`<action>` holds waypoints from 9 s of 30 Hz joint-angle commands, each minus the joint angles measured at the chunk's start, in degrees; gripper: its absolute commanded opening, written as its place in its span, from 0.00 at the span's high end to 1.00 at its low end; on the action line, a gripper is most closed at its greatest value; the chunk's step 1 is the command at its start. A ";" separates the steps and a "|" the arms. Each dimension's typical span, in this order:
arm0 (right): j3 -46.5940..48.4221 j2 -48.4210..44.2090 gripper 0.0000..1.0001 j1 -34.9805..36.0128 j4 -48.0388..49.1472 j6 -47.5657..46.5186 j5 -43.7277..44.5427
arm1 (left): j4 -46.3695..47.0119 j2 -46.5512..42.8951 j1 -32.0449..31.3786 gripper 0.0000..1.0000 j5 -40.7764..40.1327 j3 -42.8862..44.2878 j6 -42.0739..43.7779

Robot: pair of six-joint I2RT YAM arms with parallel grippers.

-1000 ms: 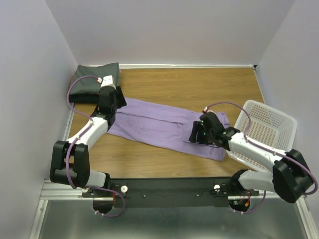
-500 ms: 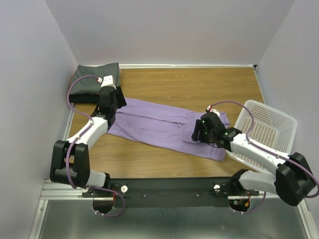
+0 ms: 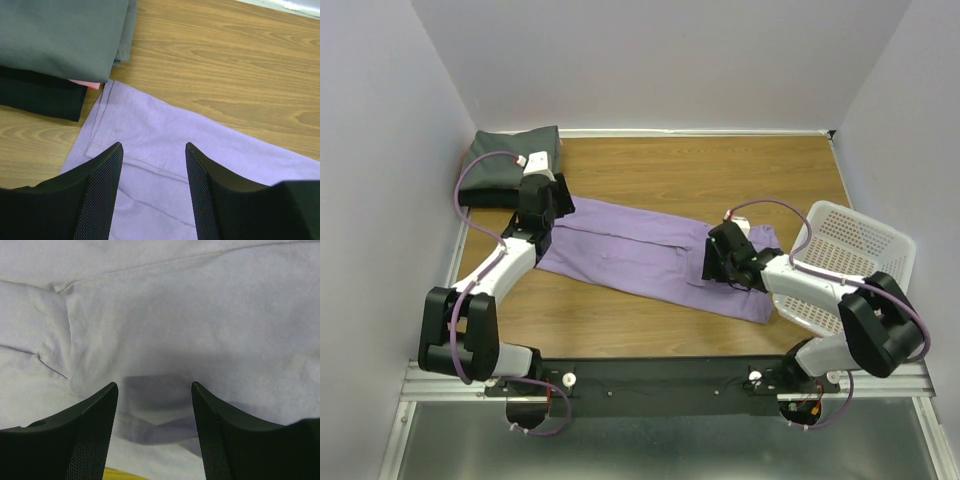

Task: Fold and stack the t-shirts
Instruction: Fold the tshirt

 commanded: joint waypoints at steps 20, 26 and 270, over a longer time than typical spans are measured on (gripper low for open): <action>-9.36 -17.62 0.32 -0.02 -5.85 6.54 0.54 | 24.38 -9.27 -14.95 0.39 10.84 -10.84 7.27; -10.24 -18.41 0.31 -0.02 -1.81 7.25 5.73 | 26.49 -0.84 -19.26 0.39 7.32 -10.57 6.22; 47.77 43.72 0.00 -16.19 0.30 -15.34 -22.30 | 28.43 14.46 -66.46 0.34 -19.40 -28.07 -46.34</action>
